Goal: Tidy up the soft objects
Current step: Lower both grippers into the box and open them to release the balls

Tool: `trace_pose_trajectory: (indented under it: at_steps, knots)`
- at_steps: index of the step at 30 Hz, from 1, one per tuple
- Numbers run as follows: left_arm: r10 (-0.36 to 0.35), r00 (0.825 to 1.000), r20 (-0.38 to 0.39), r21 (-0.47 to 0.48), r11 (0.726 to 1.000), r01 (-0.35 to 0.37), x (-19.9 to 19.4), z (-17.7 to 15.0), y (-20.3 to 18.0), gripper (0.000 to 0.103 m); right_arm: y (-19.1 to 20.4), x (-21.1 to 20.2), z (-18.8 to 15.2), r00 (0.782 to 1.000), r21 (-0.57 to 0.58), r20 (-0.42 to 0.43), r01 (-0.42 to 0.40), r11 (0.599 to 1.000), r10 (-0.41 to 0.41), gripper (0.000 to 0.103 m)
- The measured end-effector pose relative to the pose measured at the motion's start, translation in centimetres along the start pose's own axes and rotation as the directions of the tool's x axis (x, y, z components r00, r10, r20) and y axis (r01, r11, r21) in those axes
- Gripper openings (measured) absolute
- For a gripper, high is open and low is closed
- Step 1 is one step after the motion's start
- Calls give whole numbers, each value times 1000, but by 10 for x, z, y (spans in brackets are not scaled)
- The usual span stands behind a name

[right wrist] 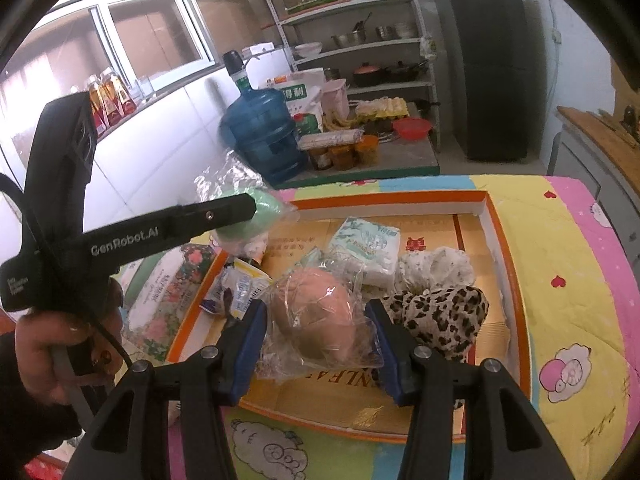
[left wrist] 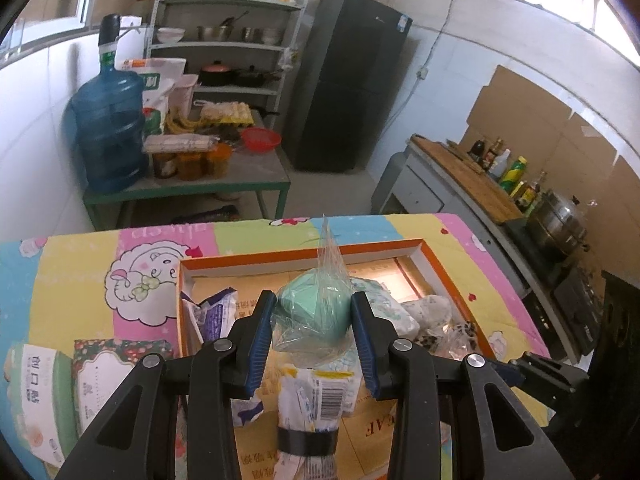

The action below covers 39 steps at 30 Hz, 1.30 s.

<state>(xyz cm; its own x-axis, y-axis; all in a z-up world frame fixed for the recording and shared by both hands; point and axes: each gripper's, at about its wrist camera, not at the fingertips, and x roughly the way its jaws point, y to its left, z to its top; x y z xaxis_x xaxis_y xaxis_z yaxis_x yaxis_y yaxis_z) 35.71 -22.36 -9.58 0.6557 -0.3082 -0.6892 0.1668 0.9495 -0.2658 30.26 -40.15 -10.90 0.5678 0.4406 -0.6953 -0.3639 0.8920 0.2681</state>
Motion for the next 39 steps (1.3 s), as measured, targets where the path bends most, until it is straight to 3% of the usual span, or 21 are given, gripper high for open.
trace_pose_trajectory:
  at_steps: [17,26,31,34,39]
  knots:
    - [35,996,-84,-40,998,-38,44,-2,5,39,-4,37,-4,997,-70,-80,-4,998,-2,51]
    - [18,991,-133,-75,997,-28,58,-4,10,42,-13,50,-5,994,3,-113,-10,1000,10,53]
    - [13,994,-109,-78,997,-22,51,-5,11,64,-16,47,-4,995,19,-102,9,1000,-7,60]
    - [18,996,-89,-74,997,-24,44,-4,11,69,-16,43,-5,995,27,-97,20,999,-17,66]
    - [15,997,-71,-66,998,-20,33,-4,10,69,-13,38,-5,996,33,-81,37,999,-34,66]
